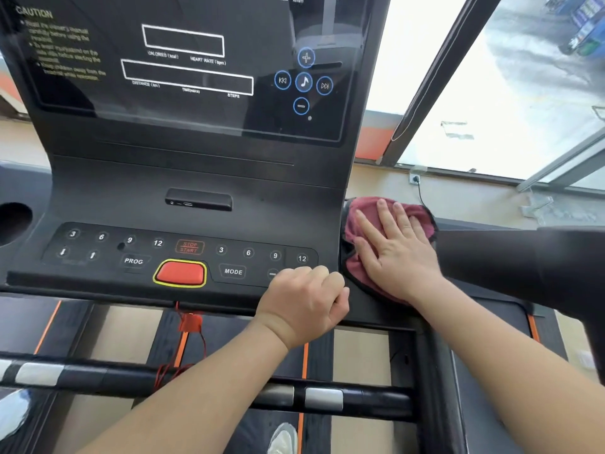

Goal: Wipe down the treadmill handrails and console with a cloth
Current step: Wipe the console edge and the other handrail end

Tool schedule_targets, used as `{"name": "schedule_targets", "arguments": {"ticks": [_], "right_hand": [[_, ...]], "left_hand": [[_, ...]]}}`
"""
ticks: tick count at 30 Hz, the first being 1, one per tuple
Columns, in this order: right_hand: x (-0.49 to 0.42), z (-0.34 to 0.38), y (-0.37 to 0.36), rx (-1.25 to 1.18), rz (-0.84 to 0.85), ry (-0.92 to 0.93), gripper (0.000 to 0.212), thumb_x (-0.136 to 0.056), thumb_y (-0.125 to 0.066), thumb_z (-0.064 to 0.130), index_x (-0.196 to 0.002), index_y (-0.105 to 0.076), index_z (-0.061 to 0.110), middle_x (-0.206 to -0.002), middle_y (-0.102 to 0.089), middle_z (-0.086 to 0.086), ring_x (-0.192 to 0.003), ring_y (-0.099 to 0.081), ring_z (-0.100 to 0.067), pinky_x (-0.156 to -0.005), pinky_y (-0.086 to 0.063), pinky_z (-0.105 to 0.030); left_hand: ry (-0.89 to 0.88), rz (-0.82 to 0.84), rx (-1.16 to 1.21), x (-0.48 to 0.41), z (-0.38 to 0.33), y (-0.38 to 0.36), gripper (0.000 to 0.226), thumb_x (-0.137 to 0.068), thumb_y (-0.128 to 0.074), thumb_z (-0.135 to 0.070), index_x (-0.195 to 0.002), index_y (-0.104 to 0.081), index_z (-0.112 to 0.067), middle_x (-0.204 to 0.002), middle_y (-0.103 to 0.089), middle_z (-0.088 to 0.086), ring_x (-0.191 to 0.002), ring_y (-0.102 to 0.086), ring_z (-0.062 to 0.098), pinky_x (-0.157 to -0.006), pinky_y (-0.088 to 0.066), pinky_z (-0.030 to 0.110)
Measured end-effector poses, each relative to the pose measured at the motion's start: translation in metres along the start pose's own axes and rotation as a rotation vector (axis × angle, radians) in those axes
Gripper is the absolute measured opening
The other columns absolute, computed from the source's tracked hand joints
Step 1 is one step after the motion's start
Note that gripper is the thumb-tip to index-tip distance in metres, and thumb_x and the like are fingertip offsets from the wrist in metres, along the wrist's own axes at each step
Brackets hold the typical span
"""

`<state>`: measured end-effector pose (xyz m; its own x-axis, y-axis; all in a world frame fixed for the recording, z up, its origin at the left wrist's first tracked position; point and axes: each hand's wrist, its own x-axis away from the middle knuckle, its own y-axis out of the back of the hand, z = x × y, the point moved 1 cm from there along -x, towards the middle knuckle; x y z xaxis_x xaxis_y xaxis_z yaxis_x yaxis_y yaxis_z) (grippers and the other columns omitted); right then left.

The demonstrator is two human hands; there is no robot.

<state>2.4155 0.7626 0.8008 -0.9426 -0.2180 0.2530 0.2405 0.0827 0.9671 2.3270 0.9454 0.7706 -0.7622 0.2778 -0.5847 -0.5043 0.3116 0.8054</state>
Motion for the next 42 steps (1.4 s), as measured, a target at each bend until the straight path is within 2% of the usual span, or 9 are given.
{"name": "schedule_targets", "arguments": {"ticks": [6, 10, 12, 14, 16, 19, 25, 32, 42], "right_hand": [[0.0, 0.016, -0.001, -0.046, 0.022, -0.036, 0.058, -0.102, -0.008, 0.057, -0.158, 0.005, 0.049, -0.171, 0.011, -0.003, -0.157, 0.014, -0.027, -0.126, 0.005, -0.049], [0.048, 0.006, -0.007, -0.044, 0.026, 0.003, 0.068, -0.092, 0.007, 0.063, -0.159, 0.005, 0.047, -0.169, 0.016, 0.001, -0.156, 0.016, -0.022, -0.127, 0.004, -0.043], [0.064, 0.004, -0.008, -0.033, 0.031, 0.012, 0.071, -0.09, 0.01, 0.064, -0.159, 0.005, 0.046, -0.169, 0.017, 0.0, -0.156, 0.017, -0.021, -0.127, 0.005, -0.042], [0.071, 0.003, -0.008, -0.038, 0.027, 0.006, 0.071, -0.09, 0.01, 0.066, -0.159, 0.005, 0.048, -0.169, 0.016, 0.001, -0.156, 0.017, -0.021, -0.127, 0.005, -0.042], [0.067, 0.002, -0.006, -0.033, 0.029, -0.002, 0.068, -0.093, 0.004, 0.068, -0.158, 0.003, 0.049, -0.17, 0.014, 0.001, -0.157, 0.014, -0.022, -0.128, 0.002, -0.043], [0.041, 0.002, -0.001, -0.008, 0.021, -0.035, 0.065, -0.098, -0.008, 0.07, -0.159, 0.0, 0.049, -0.171, 0.008, -0.002, -0.158, 0.007, -0.026, -0.127, -0.002, -0.047], [-0.01, 0.014, 0.003, -0.046, 0.015, -0.037, 0.061, -0.099, -0.005, 0.066, -0.158, 0.003, 0.051, -0.171, 0.007, -0.004, -0.157, 0.011, -0.03, -0.125, 0.002, -0.055], [0.061, 0.007, -0.014, 0.024, -0.032, 0.121, 0.06, -0.102, -0.011, 0.062, -0.16, -0.014, 0.045, -0.17, -0.006, -0.006, -0.158, -0.002, -0.033, -0.126, -0.013, -0.052], [-0.026, 0.023, 0.005, -0.035, 0.02, -0.088, 0.063, -0.1, -0.004, 0.06, -0.16, 0.005, 0.043, -0.171, 0.003, -0.009, -0.157, 0.006, -0.036, -0.126, 0.0, -0.054]], "left_hand": [[-0.008, 0.129, 0.072, -0.001, 0.003, 0.005, 0.032, -0.09, -0.058, -0.041, -0.067, -0.048, -0.021, -0.059, -0.046, -0.003, -0.048, -0.048, 0.023, -0.046, -0.032, 0.028], [-0.164, 0.194, 0.072, -0.021, 0.019, 0.023, 0.038, -0.089, -0.056, -0.054, -0.074, -0.057, -0.019, -0.07, -0.055, 0.001, -0.061, -0.056, 0.026, -0.053, -0.039, 0.032], [-0.15, 0.284, 0.013, -0.038, 0.033, 0.032, 0.055, -0.086, -0.056, -0.066, -0.097, -0.066, -0.013, -0.096, -0.062, 0.007, -0.088, -0.059, 0.03, -0.079, -0.05, 0.043], [-0.027, 0.489, -0.089, -0.048, 0.04, 0.033, 0.091, -0.083, -0.043, -0.08, -0.138, -0.056, -0.009, -0.14, -0.053, 0.012, -0.131, -0.047, 0.034, -0.115, -0.033, 0.053], [0.065, 0.606, -0.113, -0.045, 0.038, 0.027, 0.105, -0.083, -0.029, -0.086, -0.156, -0.036, -0.01, -0.165, -0.029, 0.01, -0.152, -0.021, 0.033, -0.124, -0.016, 0.054], [0.094, 0.567, -0.067, -0.038, 0.035, 0.02, 0.103, -0.085, -0.03, -0.084, -0.156, -0.038, -0.01, -0.167, -0.028, 0.009, -0.154, -0.02, 0.033, -0.124, -0.019, 0.054], [0.071, 0.511, -0.047, -0.036, 0.035, 0.018, 0.094, -0.086, -0.043, -0.076, -0.15, -0.047, -0.007, -0.163, -0.036, 0.011, -0.151, -0.028, 0.035, -0.121, -0.025, 0.056], [0.074, 0.478, -0.034, -0.036, 0.037, 0.016, 0.077, -0.09, -0.046, -0.057, -0.148, -0.05, -0.007, -0.161, -0.039, 0.013, -0.149, -0.031, 0.036, -0.12, -0.026, 0.057], [0.094, 0.475, -0.025, -0.036, 0.039, 0.015, 0.073, -0.089, -0.048, -0.05, -0.148, -0.051, -0.008, -0.16, -0.04, 0.011, -0.149, -0.033, 0.035, -0.121, -0.026, 0.056]]}}
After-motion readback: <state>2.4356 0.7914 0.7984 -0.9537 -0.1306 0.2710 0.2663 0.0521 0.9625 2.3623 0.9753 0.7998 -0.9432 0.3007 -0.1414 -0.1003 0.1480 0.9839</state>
